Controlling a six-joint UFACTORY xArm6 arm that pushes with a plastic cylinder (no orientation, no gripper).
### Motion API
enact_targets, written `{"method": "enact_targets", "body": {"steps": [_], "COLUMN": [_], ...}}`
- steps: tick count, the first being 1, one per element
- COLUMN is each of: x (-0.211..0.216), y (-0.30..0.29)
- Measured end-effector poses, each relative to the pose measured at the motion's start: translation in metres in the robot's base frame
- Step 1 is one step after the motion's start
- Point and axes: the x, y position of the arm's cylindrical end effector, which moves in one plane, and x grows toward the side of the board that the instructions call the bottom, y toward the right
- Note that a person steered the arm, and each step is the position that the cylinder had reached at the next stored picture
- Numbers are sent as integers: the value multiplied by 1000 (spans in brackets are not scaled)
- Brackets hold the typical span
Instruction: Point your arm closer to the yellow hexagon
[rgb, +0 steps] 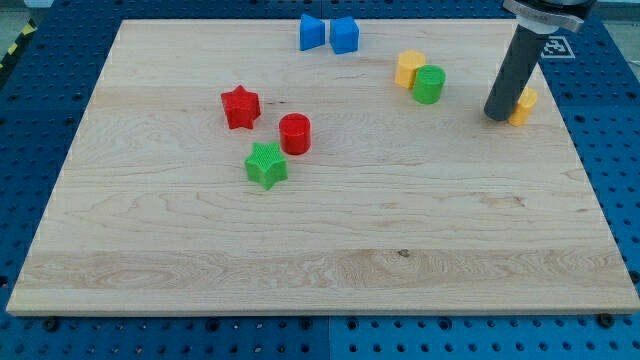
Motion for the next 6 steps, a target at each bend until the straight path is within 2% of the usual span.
{"method": "enact_targets", "body": {"steps": [2,3,4,6], "x": [-3,-30,-59,-72], "y": [-99,-129,-129,-144]}}
